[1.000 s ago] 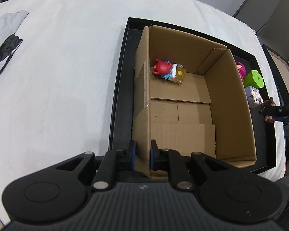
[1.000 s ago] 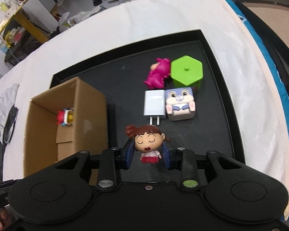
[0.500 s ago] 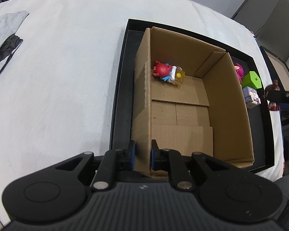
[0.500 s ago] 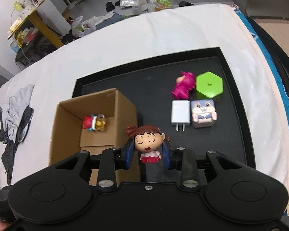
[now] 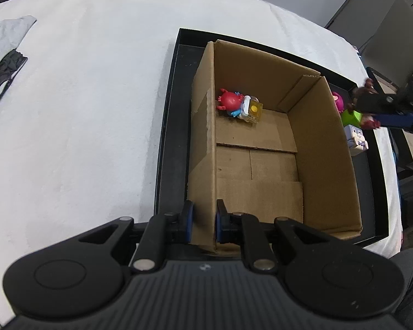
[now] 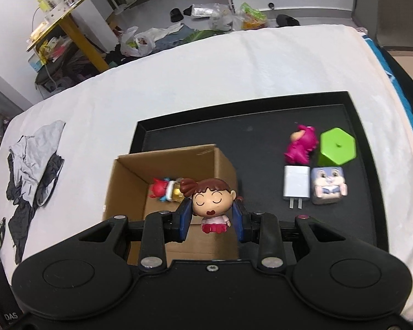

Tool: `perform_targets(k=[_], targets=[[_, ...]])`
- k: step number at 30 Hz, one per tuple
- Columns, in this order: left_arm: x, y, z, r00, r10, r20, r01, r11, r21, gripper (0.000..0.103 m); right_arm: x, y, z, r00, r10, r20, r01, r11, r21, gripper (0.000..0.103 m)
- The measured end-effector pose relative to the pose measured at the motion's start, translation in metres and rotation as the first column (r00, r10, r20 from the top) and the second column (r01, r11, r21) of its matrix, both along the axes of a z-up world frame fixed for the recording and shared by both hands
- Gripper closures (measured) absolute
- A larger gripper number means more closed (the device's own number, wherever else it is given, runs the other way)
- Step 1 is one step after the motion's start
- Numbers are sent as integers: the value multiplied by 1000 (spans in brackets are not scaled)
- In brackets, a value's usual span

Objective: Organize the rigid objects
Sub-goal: 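Carry the girl figurine into the box and open the right gripper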

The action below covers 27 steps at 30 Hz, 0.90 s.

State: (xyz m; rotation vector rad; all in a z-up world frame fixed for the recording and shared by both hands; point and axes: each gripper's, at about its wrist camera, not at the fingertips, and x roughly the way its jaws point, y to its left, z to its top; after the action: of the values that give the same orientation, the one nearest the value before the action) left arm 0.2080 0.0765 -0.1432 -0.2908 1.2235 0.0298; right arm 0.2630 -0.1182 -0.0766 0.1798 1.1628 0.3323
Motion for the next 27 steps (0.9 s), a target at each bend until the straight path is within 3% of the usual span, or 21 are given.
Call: perform_targets(k=[13, 16, 27], targets=[[0, 3, -2, 1000, 0, 2, 0, 1000, -11, 88, 15, 34, -11, 999, 32, -4, -32, 999, -2, 69], [-1, 4, -2, 1000, 0, 2, 0, 1000, -13, 87, 16, 29, -9, 1000, 14, 15, -14, 1000, 6, 55], [1, 0, 0, 1000, -4, 0, 4, 1000, 5, 87, 13, -9, -9, 999, -39, -3, 39, 997, 67, 51]])
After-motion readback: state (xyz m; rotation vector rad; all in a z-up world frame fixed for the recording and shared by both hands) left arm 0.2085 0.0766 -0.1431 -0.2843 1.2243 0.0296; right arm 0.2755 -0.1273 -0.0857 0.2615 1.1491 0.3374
